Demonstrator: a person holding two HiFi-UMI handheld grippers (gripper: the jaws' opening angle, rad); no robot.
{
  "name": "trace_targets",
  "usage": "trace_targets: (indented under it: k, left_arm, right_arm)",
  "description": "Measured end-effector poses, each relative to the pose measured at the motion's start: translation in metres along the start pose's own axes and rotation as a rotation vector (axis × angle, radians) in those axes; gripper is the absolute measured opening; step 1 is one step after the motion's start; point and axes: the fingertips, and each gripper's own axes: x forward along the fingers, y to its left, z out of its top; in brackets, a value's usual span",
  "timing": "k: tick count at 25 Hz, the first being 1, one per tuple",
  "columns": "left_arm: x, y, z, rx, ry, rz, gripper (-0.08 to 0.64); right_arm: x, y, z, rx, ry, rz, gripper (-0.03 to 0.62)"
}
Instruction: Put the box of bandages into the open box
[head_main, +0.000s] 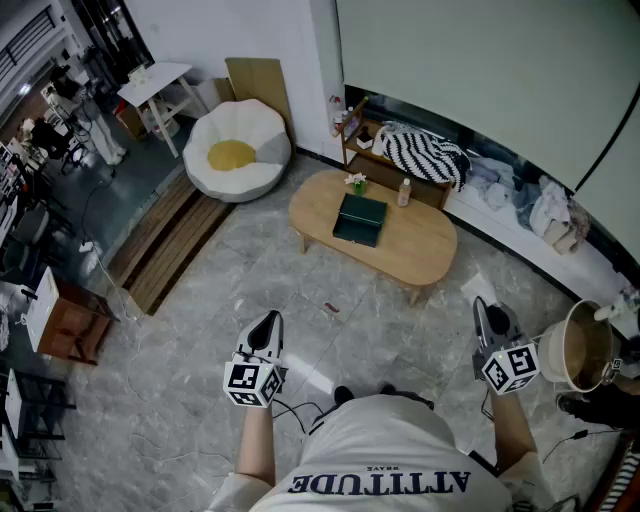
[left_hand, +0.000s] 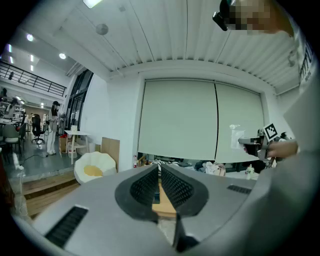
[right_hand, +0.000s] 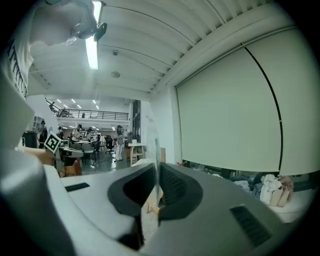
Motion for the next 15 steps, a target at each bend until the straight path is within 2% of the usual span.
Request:
trace_targets:
  k: [10,15]
  left_arm:
    - [-0.0020,0.0005,-0.0011,-0.007,0.000,0.000,0.034]
    - [-0.0038,0.0003,-0.0054,-0.009,0.000,-0.002,0.032]
  right_arm:
    - [0.0005,0.0021,0.0010,0.003,0.002,0.005,0.038]
    - [-0.0022,0.0011,-0.0004,0.040,-0.007,0.000,0.038]
